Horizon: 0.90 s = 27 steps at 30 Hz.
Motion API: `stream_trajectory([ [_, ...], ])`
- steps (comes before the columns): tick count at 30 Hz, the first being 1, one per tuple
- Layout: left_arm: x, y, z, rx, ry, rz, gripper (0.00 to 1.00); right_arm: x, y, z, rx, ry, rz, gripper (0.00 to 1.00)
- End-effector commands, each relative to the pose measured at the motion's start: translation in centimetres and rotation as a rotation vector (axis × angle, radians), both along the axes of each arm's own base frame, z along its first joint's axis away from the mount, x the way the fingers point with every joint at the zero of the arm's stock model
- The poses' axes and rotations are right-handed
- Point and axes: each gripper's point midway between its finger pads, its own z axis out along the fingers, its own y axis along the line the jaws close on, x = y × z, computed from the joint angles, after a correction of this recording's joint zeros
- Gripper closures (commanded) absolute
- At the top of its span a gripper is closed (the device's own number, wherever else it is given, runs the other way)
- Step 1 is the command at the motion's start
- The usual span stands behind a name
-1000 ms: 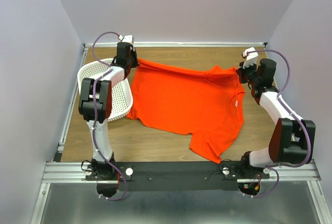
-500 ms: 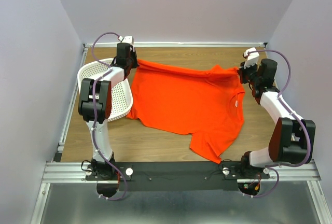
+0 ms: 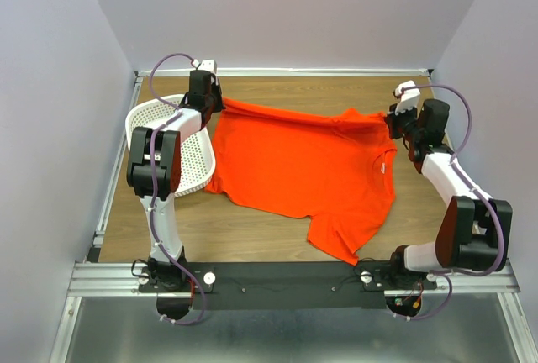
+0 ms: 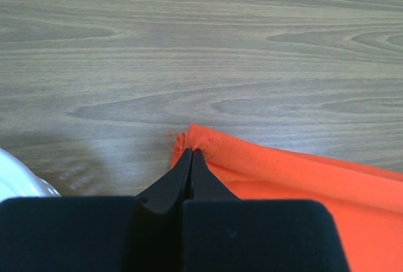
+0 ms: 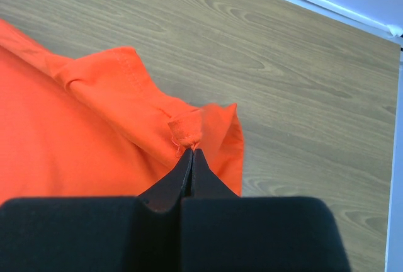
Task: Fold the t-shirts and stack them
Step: Fold the tshirt
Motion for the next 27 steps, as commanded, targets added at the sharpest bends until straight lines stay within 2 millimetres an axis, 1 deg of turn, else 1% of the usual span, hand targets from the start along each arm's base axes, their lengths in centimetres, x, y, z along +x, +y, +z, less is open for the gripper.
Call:
stream_trajectory([
  [1,0.1,1.5,2.0,0.033,-0.033,0.04,1.0,-1.0,0.1,1.0,-0.006,-0.034,0.026,0.99],
  [4,0.4,1.6,2.0,0.034,-0.031,0.045,1.0,-1.3,0.3,1.2,-0.004,-0.038,0.035,1.0],
  [8,0.7,1.6,1.4,0.036,-0.019,0.045,1.0,-1.8,0.6,1.4,-0.001,-0.042,0.045,0.99],
  [11,1.0,1.5,1.8,0.033,-0.028,0.043,1.0,-2.3,0.7,1.4,0.001,-0.041,0.052,0.99],
  [19,1.2,1.7,1.6,0.038,-0.025,0.046,1.0,-3.0,1.1,1.2,0.003,-0.035,0.068,0.99],
  [27,1.3,1.9,1.1,0.045,-0.012,0.05,1.0,-3.7,1.4,1.7,0.008,-0.044,0.084,0.99],
])
